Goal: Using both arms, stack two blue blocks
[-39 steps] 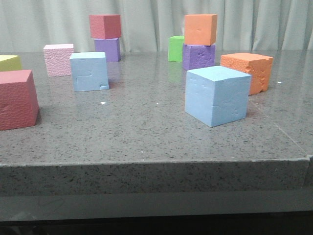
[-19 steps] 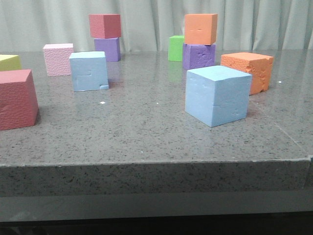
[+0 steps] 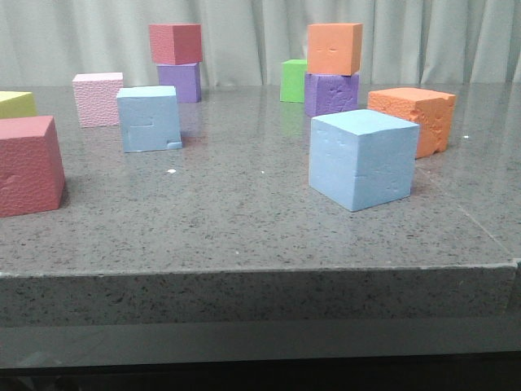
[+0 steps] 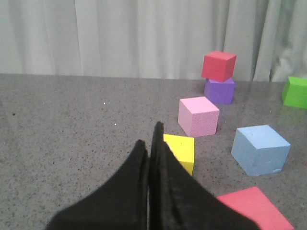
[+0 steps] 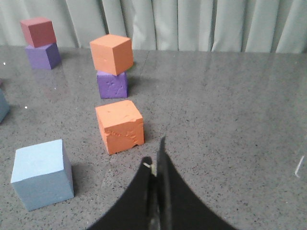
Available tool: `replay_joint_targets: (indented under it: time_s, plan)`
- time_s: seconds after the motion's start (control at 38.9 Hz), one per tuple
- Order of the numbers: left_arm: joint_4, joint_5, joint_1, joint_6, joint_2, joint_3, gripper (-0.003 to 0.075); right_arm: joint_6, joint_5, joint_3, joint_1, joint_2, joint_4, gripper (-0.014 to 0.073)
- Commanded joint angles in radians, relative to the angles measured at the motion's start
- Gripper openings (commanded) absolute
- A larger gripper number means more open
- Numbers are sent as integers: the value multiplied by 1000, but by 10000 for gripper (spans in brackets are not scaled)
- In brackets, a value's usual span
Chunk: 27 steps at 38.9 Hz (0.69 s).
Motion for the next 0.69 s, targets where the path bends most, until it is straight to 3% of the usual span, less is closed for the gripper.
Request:
replay_joint_targets:
  time_s: [0.0,0.15,0.26,0.39,0.46,0.49,0.54,0.67]
  plan:
    - [0,-64,2,-7,31,-46,-20,-6,-74,-37,-6,32,0,-68]
    - [0,-71,2,-7,32,-46,-20,-6,-73,-37,-6,33,0,-12]
    - [0,-71,2,-7,32,-46,27,-6,-72,-37,-6,33,0,167]
    - [0,-71,2,-7,32,-46,273,-6,-70,-37,-6,33,0,463]
    - [-2,-71,2,-7,32,-46,517,-6,-74,-37,-6,33,0,657]
    - [-2,-73,2,-7,32,-46,605,-6,-76,-37,-6,33,0,662]
    - [-2,-73,2,-7,32,-46,699,-6,-77,-37,-5,33,8,643]
    - [-2,-73,2,-7,32,-46,657,-7,-67,-37,-5,56,11,646]
